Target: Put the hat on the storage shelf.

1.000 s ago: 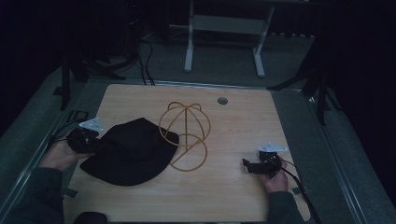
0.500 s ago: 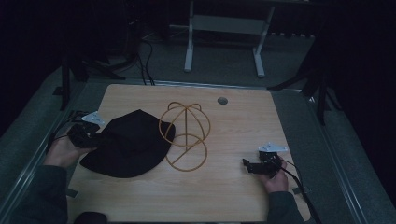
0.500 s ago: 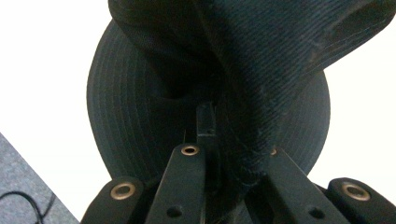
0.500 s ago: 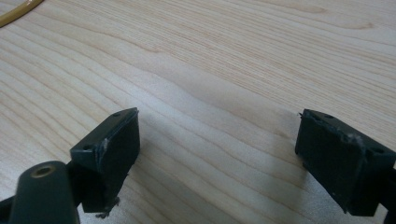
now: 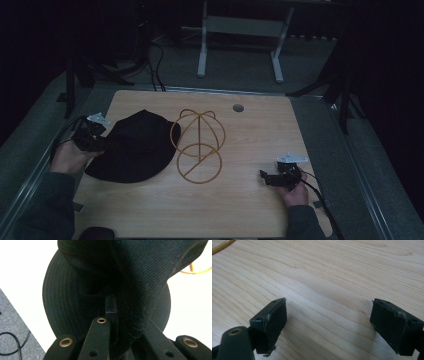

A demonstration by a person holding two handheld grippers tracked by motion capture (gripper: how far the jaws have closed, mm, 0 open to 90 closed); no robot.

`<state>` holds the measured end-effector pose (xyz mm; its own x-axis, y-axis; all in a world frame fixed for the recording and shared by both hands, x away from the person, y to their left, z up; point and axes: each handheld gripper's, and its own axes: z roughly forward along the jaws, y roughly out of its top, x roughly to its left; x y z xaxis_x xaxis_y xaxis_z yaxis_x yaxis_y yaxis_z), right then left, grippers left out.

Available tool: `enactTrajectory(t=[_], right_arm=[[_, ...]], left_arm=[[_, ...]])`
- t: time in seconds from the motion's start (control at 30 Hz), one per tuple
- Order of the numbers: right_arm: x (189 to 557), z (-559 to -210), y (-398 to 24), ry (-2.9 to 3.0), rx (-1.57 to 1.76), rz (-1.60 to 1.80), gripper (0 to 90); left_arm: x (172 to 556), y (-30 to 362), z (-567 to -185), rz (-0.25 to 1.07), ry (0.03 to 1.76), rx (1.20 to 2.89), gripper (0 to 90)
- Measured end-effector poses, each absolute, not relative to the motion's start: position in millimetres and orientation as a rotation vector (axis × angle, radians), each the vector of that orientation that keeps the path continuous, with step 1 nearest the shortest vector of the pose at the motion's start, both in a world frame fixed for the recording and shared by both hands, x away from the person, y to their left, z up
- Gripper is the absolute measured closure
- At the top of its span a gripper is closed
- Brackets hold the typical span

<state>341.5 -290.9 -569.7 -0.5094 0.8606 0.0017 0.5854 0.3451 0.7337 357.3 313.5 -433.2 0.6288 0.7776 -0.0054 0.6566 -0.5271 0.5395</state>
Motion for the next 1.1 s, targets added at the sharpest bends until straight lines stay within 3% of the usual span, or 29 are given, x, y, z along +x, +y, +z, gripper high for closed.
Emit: enactTrajectory(t=[0.5, 1.1], right_arm=[[341.4, -569.7, -290.9, 2.228, 1.271, 0.974, 13.8], [341.5, -569.7, -291.0, 2.228, 1.269, 0.974, 13.8]], left_arm=[[363.6, 320.6, -419.3, 0.365, 1.185, 2.319, 88.2], [367.4, 329.9, -402.3, 0.389, 1.120, 2.326, 88.2]])
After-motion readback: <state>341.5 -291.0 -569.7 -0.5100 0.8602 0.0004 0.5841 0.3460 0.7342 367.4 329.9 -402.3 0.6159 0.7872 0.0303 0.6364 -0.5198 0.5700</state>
